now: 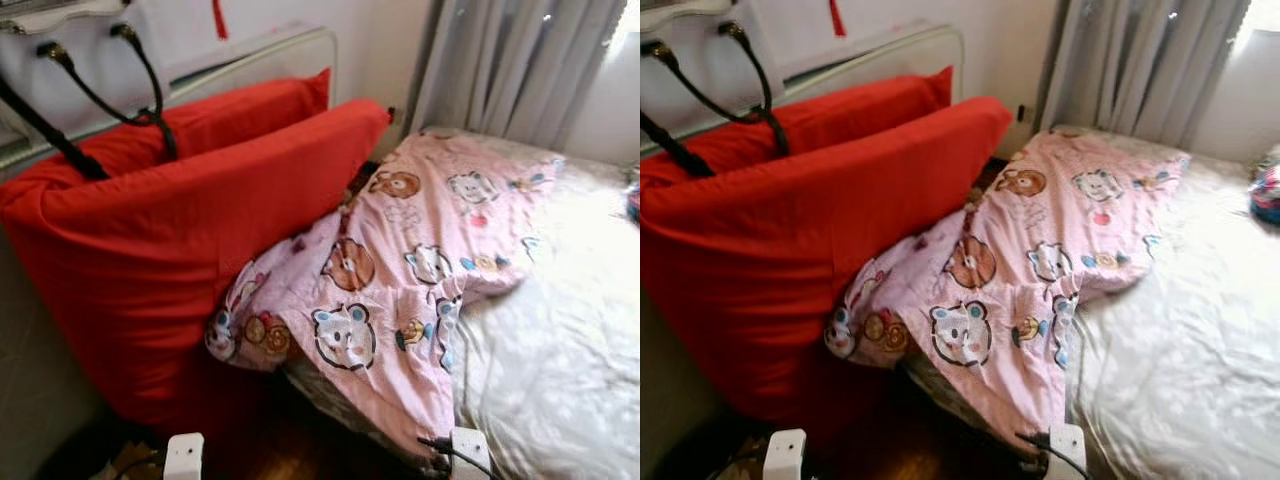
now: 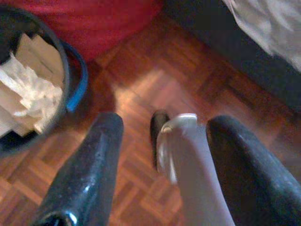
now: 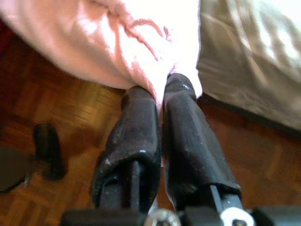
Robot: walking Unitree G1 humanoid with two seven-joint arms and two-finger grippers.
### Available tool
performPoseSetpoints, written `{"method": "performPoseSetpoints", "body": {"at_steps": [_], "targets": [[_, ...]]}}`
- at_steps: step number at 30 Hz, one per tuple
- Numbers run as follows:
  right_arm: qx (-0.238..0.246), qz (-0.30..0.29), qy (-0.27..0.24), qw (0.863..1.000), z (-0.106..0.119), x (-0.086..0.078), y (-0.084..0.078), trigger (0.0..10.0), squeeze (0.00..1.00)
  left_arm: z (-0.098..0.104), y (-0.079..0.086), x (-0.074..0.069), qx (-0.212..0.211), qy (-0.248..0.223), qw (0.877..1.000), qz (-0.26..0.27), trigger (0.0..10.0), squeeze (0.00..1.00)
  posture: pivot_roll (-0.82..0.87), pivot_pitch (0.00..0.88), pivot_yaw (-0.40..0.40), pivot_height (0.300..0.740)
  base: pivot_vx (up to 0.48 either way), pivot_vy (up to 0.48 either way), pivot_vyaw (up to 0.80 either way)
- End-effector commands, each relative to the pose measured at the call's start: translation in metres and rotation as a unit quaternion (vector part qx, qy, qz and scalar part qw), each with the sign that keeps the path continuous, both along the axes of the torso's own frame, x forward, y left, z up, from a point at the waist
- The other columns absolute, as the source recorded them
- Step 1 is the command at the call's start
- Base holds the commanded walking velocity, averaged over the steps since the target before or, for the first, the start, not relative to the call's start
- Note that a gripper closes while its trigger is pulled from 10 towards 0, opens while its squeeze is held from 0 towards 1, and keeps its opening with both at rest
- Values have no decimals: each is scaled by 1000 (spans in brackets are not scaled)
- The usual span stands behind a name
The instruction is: Clean up the room
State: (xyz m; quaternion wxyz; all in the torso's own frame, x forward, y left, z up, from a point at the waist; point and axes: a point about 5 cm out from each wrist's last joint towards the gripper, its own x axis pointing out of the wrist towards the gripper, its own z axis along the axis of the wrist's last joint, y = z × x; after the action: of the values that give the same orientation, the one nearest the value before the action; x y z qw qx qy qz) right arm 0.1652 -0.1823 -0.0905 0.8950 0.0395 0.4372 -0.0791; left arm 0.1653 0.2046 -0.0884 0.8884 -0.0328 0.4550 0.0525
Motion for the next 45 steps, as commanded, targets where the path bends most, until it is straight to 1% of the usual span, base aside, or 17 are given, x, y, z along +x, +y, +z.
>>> {"method": "performPoseSetpoints", "body": {"at_steps": [1,4,7,9,17,22,25,29,30,35,36,37,38,44,45], "targets": [[-7,-8,-9,1000,2,3,2,10000,0,3,3,5,9,-6,1000,-10,10000,0,5,0,-45,740,-307,0,0],[-18,-17,-18,1000,3,3,0,10000,0,3,3,5,9,-6,1000,-11,10000,0,6,0,-45,740,-305,0,0],[-49,-35,-45,997,6,5,-3,10000,0,3,4,5,9,-5,1000,-13,10000,0,2,0,-43,740,-348,0,0],[-53,-36,-49,997,7,6,-3,10000,0,3,4,5,10,-5,1000,-14,10000,0,2,0,-43,740,-307,0,0],[-38,-28,-48,998,6,6,-1,10000,0,3,4,5,12,-4,1000,-15,10000,0,5,0,-46,740,0,0,0],[-59,-41,-55,996,7,5,-3,10000,0,3,4,5,12,-4,1000,-16,10000,0,2,0,-48,740,0,0,0],[-80,-36,-64,994,9,6,-5,10000,0,3,3,5,11,-3,1000,-17,10000,0,-2,0,-47,740,0,0,0],[-89,-29,-65,993,10,7,-5,10000,0,3,3,5,11,-3,1000,-18,10000,0,1,0,-50,740,0,0,0],[-90,-24,-58,994,9,7,-6,10000,0,3,3,5,10,-3,1000,-17,10000,0,2,0,-50,740,0,0,0],[-81,-15,-46,996,7,6,-5,10000,0,3,2,5,9,-3,1000,-16,10000,0,4,0,-52,740,0,0,0],[-69,-12,-41,997,6,6,-4,10000,0,3,2,5,9,-3,1000,-16,10000,0,4,0,-52,740,0,0,0],[-69,-12,-41,997,6,6,-4,10000,0,3,2,5,9,-3,1000,-16,10000,0,4,0,-52,740,0,0,0],[-50,-1,-29,998,5,5,-2,10000,0,2,2,5,9,-2,1000,-16,10000,0,4,0,-52,740,0,0,0],[-37,15,-20,999,4,5,0,10000,0,3,2,6,9,-2,1000,-18,10000,0,0,0,-51,740,0,0,0],[-35,19,-19,999,3,5,0,10000,227,3,2,6,9,-2,1000,-18,10000,0,1,0,-52,740,0,0,0]]}}
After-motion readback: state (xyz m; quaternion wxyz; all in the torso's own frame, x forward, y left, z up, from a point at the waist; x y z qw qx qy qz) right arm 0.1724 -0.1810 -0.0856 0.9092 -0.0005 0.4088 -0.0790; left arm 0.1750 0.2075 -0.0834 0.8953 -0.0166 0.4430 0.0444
